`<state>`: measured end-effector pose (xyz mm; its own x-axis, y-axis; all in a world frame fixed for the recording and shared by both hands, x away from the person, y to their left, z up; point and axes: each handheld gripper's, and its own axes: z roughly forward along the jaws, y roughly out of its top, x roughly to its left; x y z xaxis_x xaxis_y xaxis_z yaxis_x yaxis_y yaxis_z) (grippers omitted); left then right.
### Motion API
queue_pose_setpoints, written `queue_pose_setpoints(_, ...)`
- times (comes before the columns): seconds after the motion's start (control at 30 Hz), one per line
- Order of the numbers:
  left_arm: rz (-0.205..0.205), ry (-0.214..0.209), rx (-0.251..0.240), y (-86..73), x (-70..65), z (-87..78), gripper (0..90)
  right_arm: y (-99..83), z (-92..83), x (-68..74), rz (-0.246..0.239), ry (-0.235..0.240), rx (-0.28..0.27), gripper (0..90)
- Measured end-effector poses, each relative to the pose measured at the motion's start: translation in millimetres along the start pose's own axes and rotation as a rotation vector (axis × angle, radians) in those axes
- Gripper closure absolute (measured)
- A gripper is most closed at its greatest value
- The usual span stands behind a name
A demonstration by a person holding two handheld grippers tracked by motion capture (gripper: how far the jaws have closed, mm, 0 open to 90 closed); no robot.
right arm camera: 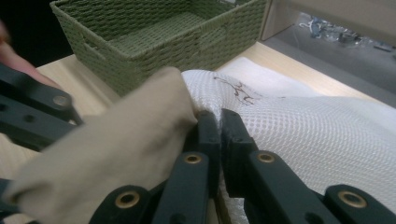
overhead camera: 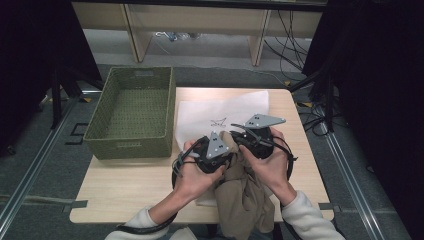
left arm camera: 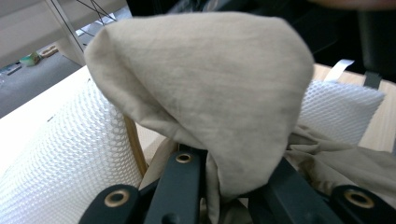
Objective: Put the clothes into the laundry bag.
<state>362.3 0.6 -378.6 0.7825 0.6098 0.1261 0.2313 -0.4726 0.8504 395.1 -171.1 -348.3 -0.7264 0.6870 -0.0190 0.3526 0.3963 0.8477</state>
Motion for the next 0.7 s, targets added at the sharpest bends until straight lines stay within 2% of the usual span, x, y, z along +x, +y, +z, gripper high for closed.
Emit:
queue_pose_setpoints(0.03, -0.008, -0.004, 0.025, -3.3, 2.6, 6.2, 83.3, 0.4, -1.3, 0.6, -0.003, -0.011, 0.000, 88.8)
queue_pose_setpoints(0.07, -0.023, -0.010, 0.031, -8.2, 4.6, 15.6, 83.1, 0.6, -2.7, 0.8, 0.012, 0.003, 0.005, 88.8)
queue_pose_setpoints(0.1, -0.023, -0.010, 0.031, -8.2, 4.6, 15.6, 83.0, 0.8, -2.9, 0.6, 0.009, 0.014, 0.007, 88.8)
queue_pose_setpoints(0.13, -0.033, -0.020, 0.055, -19.1, 10.7, 34.8, 82.8, 0.7, -2.1, -0.1, -0.003, 0.004, 0.008, 88.9)
queue_pose_setpoints(0.17, -0.033, -0.020, 0.055, -19.1, 10.7, 34.8, 82.8, 0.0, -1.4, 1.1, 0.016, 0.010, 0.016, 88.8)
queue_pose_setpoints(0.2, -0.050, -0.006, 0.072, -28.0, 18.9, 50.8, 82.7, -0.7, 1.3, -1.5, 0.002, 0.034, 0.012, 88.8)
queue_pose_setpoints(0.23, -0.050, -0.006, 0.072, -28.0, 18.9, 50.8, 82.7, -1.3, 2.3, -1.4, 0.008, 0.043, 0.019, 88.8)
queue_pose_setpoints(0.27, -0.083, 0.031, 0.058, -32.2, 23.8, 60.3, 82.6, -2.6, 3.6, 0.8, 0.020, 0.038, 0.030, 88.8)
queue_pose_setpoints(0.3, -0.080, 0.018, 0.078, -32.5, 26.8, 60.1, 82.4, -2.8, 5.6, 0.6, 0.012, 0.037, 0.024, 88.8)
queue_pose_setpoints(0.33, -0.076, 0.013, 0.073, -32.3, 28.1, 58.3, 82.0, -3.2, 6.1, 0.4, 0.015, 0.035, 0.033, 88.8)
queue_pose_setpoints(0.37, -0.079, 0.025, 0.059, -32.0, 28.0, 55.8, 81.2, -3.5, 6.1, -0.5, 0.011, 0.034, 0.031, 88.8)
queue_pose_setpoints(0.4, -0.104, 0.024, 0.030, -32.6, 26.3, 54.7, 79.0, -3.2, 5.1, -1.5, 0.013, 0.032, 0.031, 88.8)
queue_pose_setpoints(0.43, -0.104, 0.024, 0.030, -32.6, 26.3, 54.7, 75.1, -2.8, 3.0, -1.2, 0.030, 0.020, 0.030, 88.8)
queue_pose_setpoints(0.47, -0.094, 0.018, 0.022, -32.0, 27.9, 49.1, 70.0, -2.0, 2.6, -4.2, 0.002, 0.026, 0.018, 88.7)
queue_pose_setpoints(0.5, -0.095, 0.014, 0.013, -31.6, 27.7, 45.1, 66.0, -2.1, 2.2, -3.1, 0.028, 0.031, 0.018, 88.7)
queue_pose_setpoints(0.57, -0.096, 0.003, -0.006, -31.3, 27.1, 40.2, 54.3, -2.0, 0.9, -2.9, 0.029, 0.023, 0.022, 88.8)
queue_pose_setpoints(0.6, -0.101, -0.025, -0.034, -31.2, 24.5, 30.8, 54.3, -1.9, 0.2, -4.4, 0.009, 0.005, 0.019, 88.8)
queue_pose_setpoints(0.63, -0.095, -0.042, -0.040, -32.0, 23.4, 18.6, 42.6, -3.1, 1.0, -5.5, 0.007, 0.001, 0.024, 88.7)
queue_pose_setpoints(0.67, -0.111, -0.055, -0.057, -32.8, 22.1, 10.6, 39.3, -3.7, 2.0, -6.5, 0.007, -0.007, 0.016, 88.7)
queue_pose_setpoints(0.7, -0.101, -0.074, -0.055, -33.8, 22.7, 1.3, 35.8, -4.0, 1.4, -7.8, 0.005, -0.010, 0.024, 88.7)
